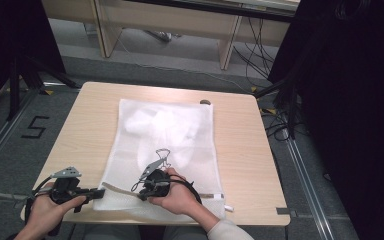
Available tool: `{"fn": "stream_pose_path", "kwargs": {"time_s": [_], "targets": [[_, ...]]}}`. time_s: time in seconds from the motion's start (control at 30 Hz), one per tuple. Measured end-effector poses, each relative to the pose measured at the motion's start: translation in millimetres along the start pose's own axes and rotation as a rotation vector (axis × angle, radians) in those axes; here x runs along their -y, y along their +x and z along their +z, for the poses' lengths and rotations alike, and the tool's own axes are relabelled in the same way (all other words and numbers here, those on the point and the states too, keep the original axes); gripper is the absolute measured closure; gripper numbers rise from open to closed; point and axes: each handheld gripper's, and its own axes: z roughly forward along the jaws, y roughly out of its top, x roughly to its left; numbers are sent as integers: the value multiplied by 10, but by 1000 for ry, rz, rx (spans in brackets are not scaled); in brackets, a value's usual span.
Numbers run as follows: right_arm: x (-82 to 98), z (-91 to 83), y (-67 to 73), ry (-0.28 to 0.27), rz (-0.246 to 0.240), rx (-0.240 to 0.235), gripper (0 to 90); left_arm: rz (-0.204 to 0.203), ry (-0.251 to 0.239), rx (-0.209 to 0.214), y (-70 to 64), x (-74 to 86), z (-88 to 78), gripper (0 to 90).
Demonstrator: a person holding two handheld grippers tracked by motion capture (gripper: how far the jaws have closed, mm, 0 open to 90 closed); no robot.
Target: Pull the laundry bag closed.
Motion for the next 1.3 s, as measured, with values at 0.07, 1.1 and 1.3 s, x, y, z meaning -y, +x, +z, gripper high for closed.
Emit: {"fn": "stream_pose_path", "kwargs": {"time_s": [0.07,1.1,1.3], "targets": [[6,-4,-2,-1,6,-4,824,0,0,0,1,1,0,856],[110,-89,-55,13,31,1,824,-4,-2,-2,1,3,0,855],[151,-121,-77,16,36,7,824,-1,0,-3,1,3,1,855]]}}
